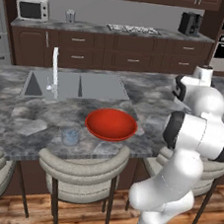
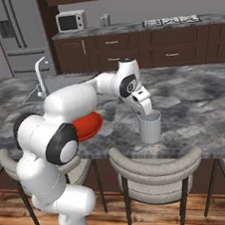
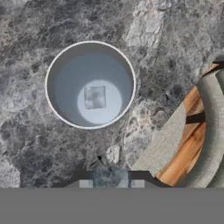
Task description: There are four ice cubes in the ice bowl. Place two ice cubes in each glass of water.
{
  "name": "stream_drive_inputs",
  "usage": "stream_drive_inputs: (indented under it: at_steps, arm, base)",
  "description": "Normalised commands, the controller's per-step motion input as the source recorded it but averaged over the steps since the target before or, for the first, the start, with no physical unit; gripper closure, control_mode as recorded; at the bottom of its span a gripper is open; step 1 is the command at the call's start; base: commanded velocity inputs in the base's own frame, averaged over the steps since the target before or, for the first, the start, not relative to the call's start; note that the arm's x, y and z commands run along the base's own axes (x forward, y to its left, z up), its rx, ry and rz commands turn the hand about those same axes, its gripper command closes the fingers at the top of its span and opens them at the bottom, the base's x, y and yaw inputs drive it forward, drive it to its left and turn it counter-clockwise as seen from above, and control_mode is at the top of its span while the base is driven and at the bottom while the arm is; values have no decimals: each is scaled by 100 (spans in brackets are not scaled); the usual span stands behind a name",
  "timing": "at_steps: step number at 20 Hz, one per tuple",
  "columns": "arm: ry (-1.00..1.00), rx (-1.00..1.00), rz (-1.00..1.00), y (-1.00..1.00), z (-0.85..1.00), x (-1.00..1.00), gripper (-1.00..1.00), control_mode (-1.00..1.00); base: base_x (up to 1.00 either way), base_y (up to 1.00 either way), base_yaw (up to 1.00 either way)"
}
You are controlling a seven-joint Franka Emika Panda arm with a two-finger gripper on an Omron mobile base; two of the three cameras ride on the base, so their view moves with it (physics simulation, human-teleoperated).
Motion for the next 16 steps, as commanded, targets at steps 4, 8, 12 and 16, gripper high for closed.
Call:
stream_drive_inputs:
  at_steps: [4,8,12,16]
  arm:
    - [0,5,0,-39,0,41,100,-100]
    - [0,4,0,-4,0,32,100,-100]
    - [0,4,0,-11,0,5,100,-100]
    - [0,3,0,-7,-5,-6,100,-100]
  base:
    - [0,0,0]
    - [0,0,0]
    - [0,0,0]
    - [0,0,0]
